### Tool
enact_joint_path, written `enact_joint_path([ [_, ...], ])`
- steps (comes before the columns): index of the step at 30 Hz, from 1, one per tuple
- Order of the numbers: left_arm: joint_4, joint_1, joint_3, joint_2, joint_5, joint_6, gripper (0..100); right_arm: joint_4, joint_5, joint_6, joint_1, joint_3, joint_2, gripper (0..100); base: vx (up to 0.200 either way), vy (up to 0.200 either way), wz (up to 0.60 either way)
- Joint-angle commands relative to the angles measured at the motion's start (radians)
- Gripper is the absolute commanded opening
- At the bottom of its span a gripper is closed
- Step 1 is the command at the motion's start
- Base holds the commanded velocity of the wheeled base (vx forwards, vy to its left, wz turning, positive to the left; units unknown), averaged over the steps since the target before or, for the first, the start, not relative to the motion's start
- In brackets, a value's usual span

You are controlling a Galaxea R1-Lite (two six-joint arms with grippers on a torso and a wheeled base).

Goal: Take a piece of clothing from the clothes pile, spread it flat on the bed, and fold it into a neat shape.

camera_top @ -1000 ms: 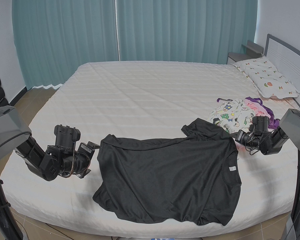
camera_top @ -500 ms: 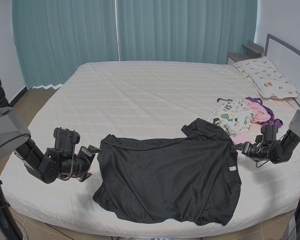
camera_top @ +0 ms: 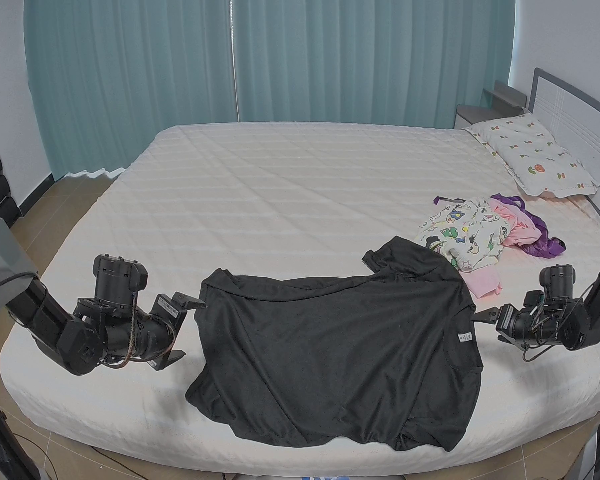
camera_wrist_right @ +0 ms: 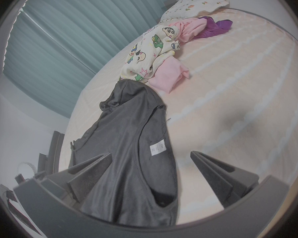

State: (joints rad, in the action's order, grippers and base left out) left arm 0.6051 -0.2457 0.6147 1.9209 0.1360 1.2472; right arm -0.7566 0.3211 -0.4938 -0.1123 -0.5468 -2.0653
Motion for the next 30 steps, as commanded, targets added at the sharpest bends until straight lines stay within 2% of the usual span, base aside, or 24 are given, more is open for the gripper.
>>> enact_joint_path([
  [1,-0.002,-0.027,-0.026,-0.022,-0.003,0.001,100,-0.001,0.004,-0.017,0.008,0.077,0.082,100,-0.200,0.000,0.00],
  [10,-0.004,-0.056,-0.050,-0.013,-0.013,-0.003,100,-0.006,0.006,-0.032,0.011,0.206,0.183,100,-0.200,0.000,0.00],
  [11,-0.002,-0.058,-0.052,-0.010,-0.016,-0.005,100,-0.007,0.007,-0.069,0.020,0.228,0.208,100,-0.200,0.000,0.00],
  [14,0.007,-0.058,-0.043,0.030,-0.044,-0.008,100,-0.007,0.007,-0.134,0.036,0.237,0.214,100,0.000,0.000,0.00],
  [21,0.007,-0.061,0.028,0.173,-0.147,-0.015,100,-0.007,0.003,-0.152,0.043,0.238,0.168,100,0.000,0.000,0.00],
  [27,0.007,-0.061,0.077,0.233,-0.167,-0.032,100,-0.010,0.003,-0.158,0.049,0.235,0.136,100,0.000,0.000,0.00],
  [30,0.007,-0.061,0.088,0.244,-0.180,-0.034,100,-0.032,0.001,-0.190,0.060,0.238,0.133,100,0.000,0.000,0.00],
])
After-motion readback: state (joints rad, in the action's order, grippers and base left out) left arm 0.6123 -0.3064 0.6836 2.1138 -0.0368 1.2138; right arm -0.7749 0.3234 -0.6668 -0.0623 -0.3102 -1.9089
